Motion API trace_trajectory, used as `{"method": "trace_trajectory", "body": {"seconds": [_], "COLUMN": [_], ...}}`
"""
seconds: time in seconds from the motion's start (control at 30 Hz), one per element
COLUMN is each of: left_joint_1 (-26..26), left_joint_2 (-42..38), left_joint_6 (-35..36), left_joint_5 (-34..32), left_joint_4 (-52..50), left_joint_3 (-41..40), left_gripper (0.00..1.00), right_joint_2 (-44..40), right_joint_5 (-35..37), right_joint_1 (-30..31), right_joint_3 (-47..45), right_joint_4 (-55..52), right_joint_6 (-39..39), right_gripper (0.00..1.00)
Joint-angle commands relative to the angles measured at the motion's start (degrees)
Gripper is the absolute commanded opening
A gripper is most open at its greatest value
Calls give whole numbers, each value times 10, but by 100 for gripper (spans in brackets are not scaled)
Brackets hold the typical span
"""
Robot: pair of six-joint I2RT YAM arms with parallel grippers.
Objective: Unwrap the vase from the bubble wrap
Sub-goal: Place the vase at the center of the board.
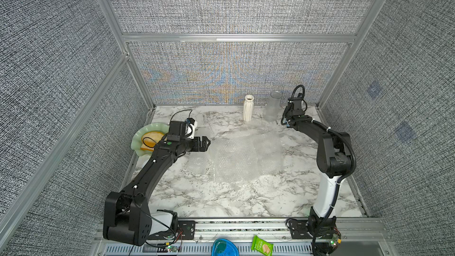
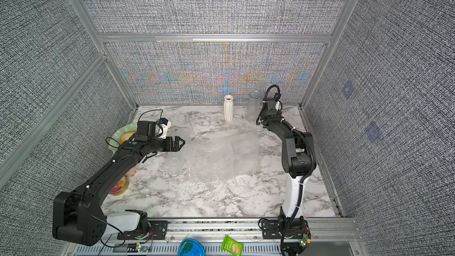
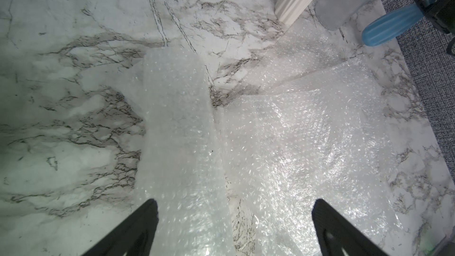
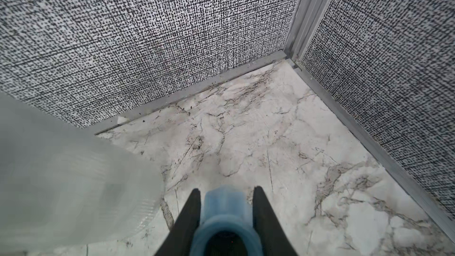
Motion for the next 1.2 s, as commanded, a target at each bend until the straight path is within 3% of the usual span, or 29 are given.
{"method": "trace_trajectory", "body": {"seconds": [0.0,0.43,1.17], "left_joint_1": [4,13,15], "left_joint_2": [0,9,21], "left_joint_6": [6,6,3], "left_joint_5": [-16,-13,-14], "left_joint_4": [11,9,-8], "left_joint_3": [1,4,9], "left_gripper": [99,100,100], "right_joint_2": [17,56,-13], "right_joint_5": [-10,-25,-32], "right_joint_1": [-4,-8,-8], "right_joint_3": [28,59,51], "right_joint_4": [15,-1,-8], "right_joint_6": [-9,-12,-17], "right_gripper": [29,35,82]}}
